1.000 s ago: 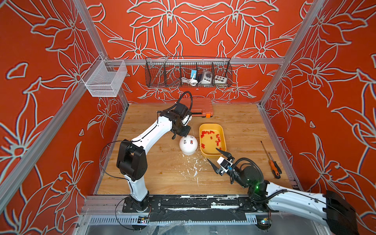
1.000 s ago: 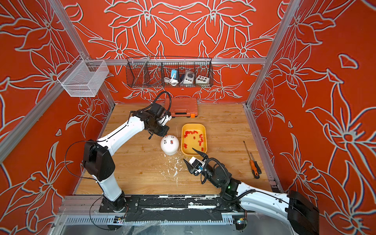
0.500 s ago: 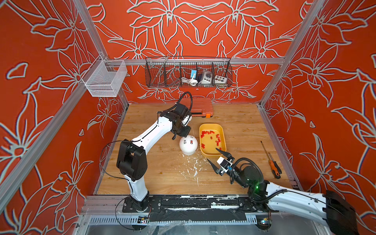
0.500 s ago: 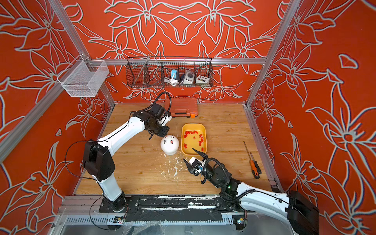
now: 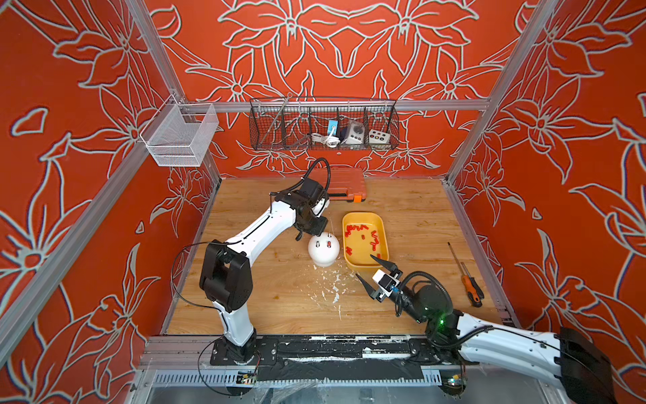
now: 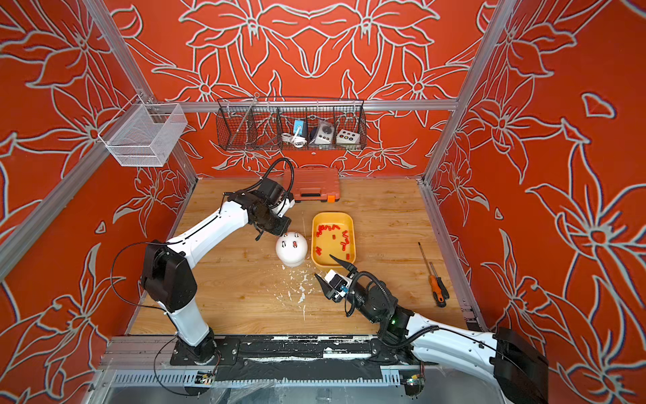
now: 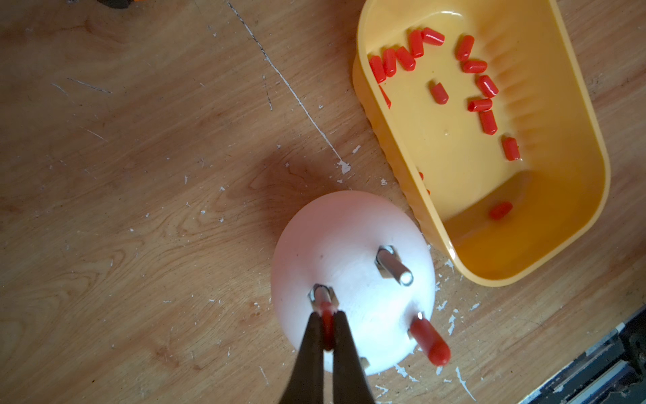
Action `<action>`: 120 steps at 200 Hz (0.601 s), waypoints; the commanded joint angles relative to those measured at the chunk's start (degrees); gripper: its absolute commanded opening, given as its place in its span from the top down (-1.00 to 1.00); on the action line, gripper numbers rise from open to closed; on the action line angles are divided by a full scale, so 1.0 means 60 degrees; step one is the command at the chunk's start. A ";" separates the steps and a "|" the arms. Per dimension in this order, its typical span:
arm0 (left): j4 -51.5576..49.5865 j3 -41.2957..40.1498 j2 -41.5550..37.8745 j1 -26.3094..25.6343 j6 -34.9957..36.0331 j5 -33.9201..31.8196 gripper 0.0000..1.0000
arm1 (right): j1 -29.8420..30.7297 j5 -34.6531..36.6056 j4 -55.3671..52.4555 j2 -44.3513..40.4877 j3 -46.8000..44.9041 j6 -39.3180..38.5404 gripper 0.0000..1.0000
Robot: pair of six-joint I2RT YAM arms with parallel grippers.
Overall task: Cover the protruding screws with screw protection sleeves
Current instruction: Attach the screw protection sleeve to the screw.
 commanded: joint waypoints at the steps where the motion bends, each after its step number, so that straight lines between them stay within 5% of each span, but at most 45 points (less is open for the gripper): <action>1: -0.0345 -0.0045 -0.0468 0.0009 -0.0030 -0.0206 1.00 | -0.0022 -0.0084 0.0111 -0.0059 -0.0012 -0.0008 -0.43; 120: -0.0172 -0.0284 -0.0067 0.0002 0.0060 -0.0128 1.00 | -0.0022 -0.0119 0.0126 -0.0054 -0.0011 -0.0006 -0.43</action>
